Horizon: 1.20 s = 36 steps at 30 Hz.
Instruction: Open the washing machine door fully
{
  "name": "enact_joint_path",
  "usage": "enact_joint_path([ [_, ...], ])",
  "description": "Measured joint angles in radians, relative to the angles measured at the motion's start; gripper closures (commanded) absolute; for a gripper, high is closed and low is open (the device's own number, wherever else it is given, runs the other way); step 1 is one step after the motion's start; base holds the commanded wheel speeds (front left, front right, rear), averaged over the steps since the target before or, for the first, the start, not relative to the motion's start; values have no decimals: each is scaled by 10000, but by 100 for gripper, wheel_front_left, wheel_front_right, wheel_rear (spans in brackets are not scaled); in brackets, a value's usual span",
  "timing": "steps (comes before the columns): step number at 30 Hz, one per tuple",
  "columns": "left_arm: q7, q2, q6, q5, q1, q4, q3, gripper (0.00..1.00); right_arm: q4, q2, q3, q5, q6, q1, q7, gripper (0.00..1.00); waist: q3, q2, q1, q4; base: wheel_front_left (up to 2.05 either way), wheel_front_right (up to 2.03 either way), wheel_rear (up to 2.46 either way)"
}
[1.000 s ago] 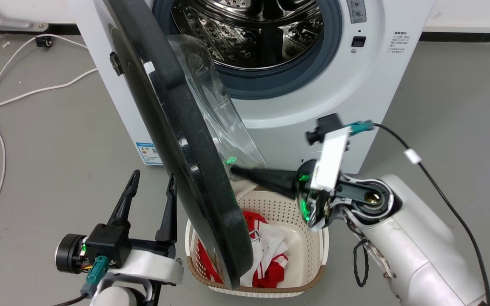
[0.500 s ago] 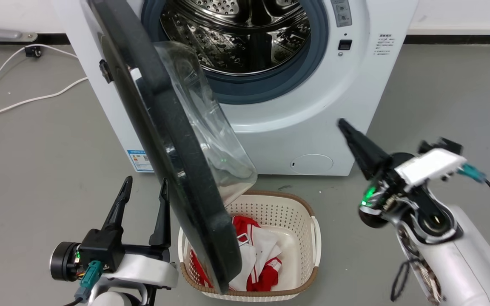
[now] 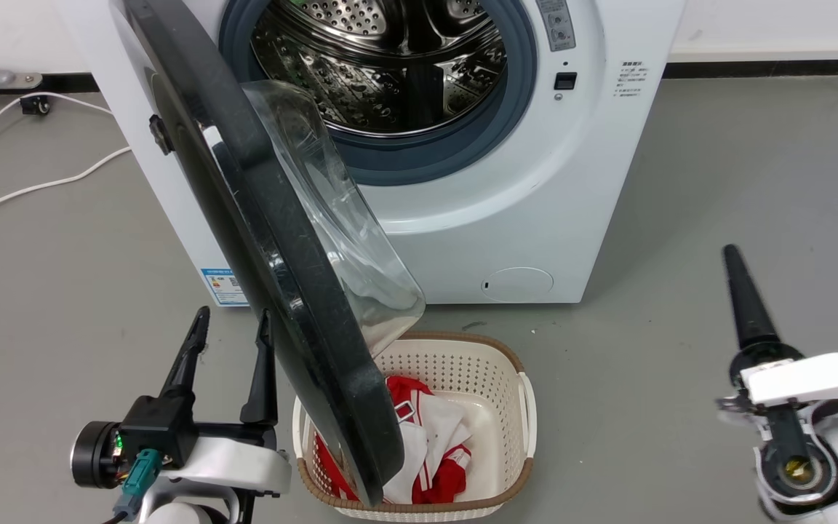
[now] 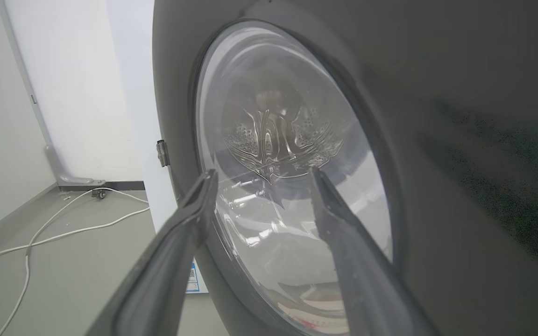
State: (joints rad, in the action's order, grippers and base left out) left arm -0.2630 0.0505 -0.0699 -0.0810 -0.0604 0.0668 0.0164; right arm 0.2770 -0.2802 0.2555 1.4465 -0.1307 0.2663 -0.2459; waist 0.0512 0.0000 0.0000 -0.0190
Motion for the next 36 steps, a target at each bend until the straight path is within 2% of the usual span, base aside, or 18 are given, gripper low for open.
enact_joint_path([
  [3,0,0,0,4,12,2,-109,0,15,-182,-596,-2240,0,-77,-150,0,-15,0,0,-51,0,0,0],
  [8,0,-2,0,35,47,-21,-173,0,-920,677,-2420,-6832,0,-484,-173,0,-17,0,0,-93,0,0,0],
  [12,0,0,0,63,49,-46,-201,0,-2025,1371,-3066,-10255,-2,-951,-173,0,7,0,0,-93,0,0,0],
  [16,0,0,-2,92,49,-59,-228,0,-2899,1770,-3198,-12514,-4,-1407,-113,0,29,0,0,-90,0,0,0],
  [20,0,0,-19,155,48,-63,-286,0,-3538,2052,-3166,-13624,-4,-1976,146,0,29,0,0,-88,0,0,0],
  [23,0,-2,-65,165,47,-63,-330,0,-3758,2186,-3064,-13967,-4,-2433,282,0,5,0,0,-79,0,0,0],
  [29,0,0,-90,167,47,-61,-376,0,-3668,2272,-2813,-14040,-4,-3129,397,0,-67,0,0,-65,0,0,0],
  [36,0,0,-90,167,55,-56,-353,0,-3419,2276,-2823,-13850,-4,-3189,263,0,-148,0,0,-80,0,0,0],
])
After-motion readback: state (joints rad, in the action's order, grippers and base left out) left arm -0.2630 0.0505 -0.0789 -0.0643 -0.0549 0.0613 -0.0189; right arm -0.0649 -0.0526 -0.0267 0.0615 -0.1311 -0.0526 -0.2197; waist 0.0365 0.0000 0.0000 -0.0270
